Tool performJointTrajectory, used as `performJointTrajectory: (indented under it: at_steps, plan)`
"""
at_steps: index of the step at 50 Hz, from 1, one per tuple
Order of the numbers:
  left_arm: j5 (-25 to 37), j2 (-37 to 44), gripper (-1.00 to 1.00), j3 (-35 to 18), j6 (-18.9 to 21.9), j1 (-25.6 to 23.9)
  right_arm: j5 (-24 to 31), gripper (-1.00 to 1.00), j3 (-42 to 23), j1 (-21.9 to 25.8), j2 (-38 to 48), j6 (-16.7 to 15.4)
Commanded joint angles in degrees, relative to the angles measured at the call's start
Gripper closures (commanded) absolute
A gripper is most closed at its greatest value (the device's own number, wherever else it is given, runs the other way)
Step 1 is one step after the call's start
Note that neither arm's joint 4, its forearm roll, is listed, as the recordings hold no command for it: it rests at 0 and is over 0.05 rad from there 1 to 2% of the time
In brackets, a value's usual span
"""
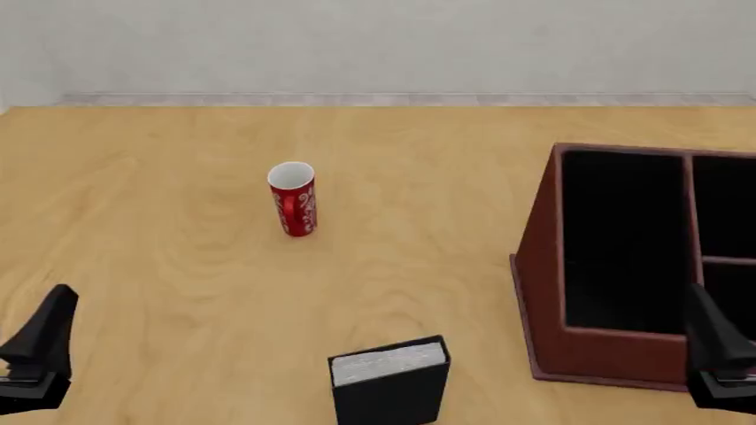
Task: Pick up the book and place it in the left compartment of the caddy.
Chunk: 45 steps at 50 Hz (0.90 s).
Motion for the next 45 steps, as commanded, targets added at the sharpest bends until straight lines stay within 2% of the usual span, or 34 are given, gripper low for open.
performJointTrajectory:
  at_steps: [1,10,15,19,20,29,32,33,35,39,45]
  plan:
    - [0.0,0.0,-1.0,0.0,0.0,0.0,-0.6,-1.0,-0.1,0.0,1.1,-0.7]
    - [0.0,0.0,-1.0,0.0,0.0,0.0,-0.6,-1.0,-0.7,0.1,1.5,-2.2]
    - [0.0,0.0,-1.0,0.0,0.0,0.0,3.4,-1.0,-4.7,2.1,0.2,-4.5]
    - [0.0,0.0,-1.0,0.0,0.0,0.0,5.5,-1.0,-7.7,3.0,0.3,-5.2]
    - [0.0,0.0,-1.0,0.0,0.0,0.0,6.7,-1.0,-9.4,3.6,0.6,-4.5]
    - [0.0,0.0,-1.0,0.0,0.0,0.0,8.7,-1.0,-14.9,6.2,5.0,-6.0]
    - [0.0,0.0,-1.0,0.0,0.0,0.0,9.4,-1.0,-17.3,9.2,8.3,-7.5]
    - [0.0,0.0,-1.0,0.0,0.0,0.0,9.6,-1.0,-18.0,10.4,8.5,-7.1]
    - [0.0,0.0,-1.0,0.0,0.0,0.0,10.1,-1.0,-18.7,10.3,8.6,-7.1]
    - [0.0,0.0,-1.0,0.0,0.0,0.0,11.5,-1.0,-22.2,13.9,11.5,-7.8]
    - [0.0,0.0,-1.0,0.0,0.0,0.0,13.0,-1.0,-25.0,15.8,13.5,-8.1]
